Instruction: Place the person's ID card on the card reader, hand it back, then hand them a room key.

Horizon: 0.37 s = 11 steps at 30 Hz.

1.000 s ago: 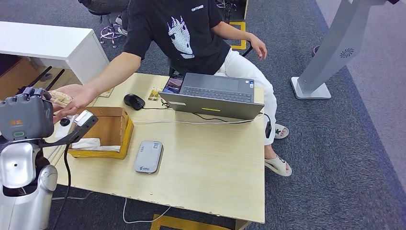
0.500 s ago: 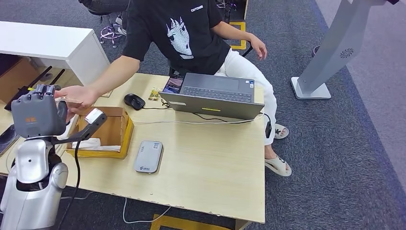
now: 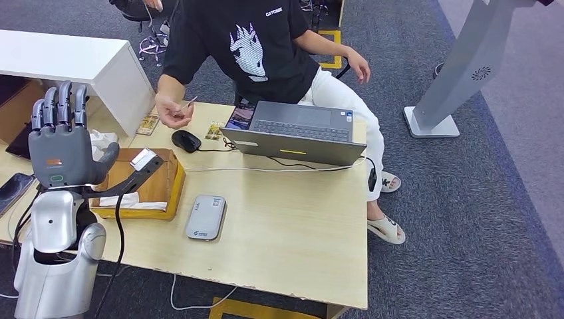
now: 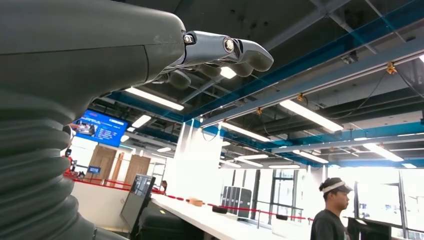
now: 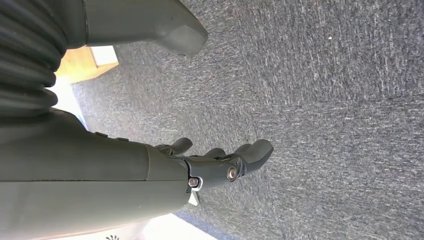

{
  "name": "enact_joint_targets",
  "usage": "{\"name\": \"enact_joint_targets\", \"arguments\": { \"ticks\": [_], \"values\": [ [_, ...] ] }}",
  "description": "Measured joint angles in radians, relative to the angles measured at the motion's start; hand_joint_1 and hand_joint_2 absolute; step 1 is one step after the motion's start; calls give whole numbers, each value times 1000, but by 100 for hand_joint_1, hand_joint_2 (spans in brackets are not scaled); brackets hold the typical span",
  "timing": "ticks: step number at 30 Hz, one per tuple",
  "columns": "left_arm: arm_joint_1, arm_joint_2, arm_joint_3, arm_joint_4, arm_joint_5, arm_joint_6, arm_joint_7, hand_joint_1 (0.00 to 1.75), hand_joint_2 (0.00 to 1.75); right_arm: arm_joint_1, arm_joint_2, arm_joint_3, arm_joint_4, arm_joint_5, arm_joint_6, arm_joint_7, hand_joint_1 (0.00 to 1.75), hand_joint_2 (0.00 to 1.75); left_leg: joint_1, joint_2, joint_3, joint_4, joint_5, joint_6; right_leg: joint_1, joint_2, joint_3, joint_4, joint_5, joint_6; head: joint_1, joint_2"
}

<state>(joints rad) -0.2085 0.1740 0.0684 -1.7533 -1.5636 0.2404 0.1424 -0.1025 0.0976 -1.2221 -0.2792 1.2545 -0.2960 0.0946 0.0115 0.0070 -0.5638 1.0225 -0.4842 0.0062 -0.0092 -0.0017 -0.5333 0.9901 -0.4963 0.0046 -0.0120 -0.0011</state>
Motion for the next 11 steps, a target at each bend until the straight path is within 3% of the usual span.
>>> {"name": "enact_joint_targets", "arguments": {
  "ticks": [4, 8, 11],
  "values": [
    [0, -9, 5, 0, 0, 1, 0, 0, 0, 0, 0, -4, 0, -4, 0, 0, 0, 175, 0, 0, 0, 0, 0, 0, 0, 0, 0, 0, 0, 0, 0, 0],
    [2, -16, 6, -5, 0, 10, -5, 0, 175, 0, 0, -8, 0, -9, -1, 1, 0, 175, 0, 0, 0, 0, 0, 0, 0, 0, 0, 0, 0, 0, 0, 0],
    [12, -26, 14, -24, 0, 30, -35, 0, 175, 0, 0, -11, 0, -15, -4, 2, 0, 175, 0, 0, -1, 0, 0, 0, 0, 0, 0, 0, 0, 0, 0, 0]
  ]
}}
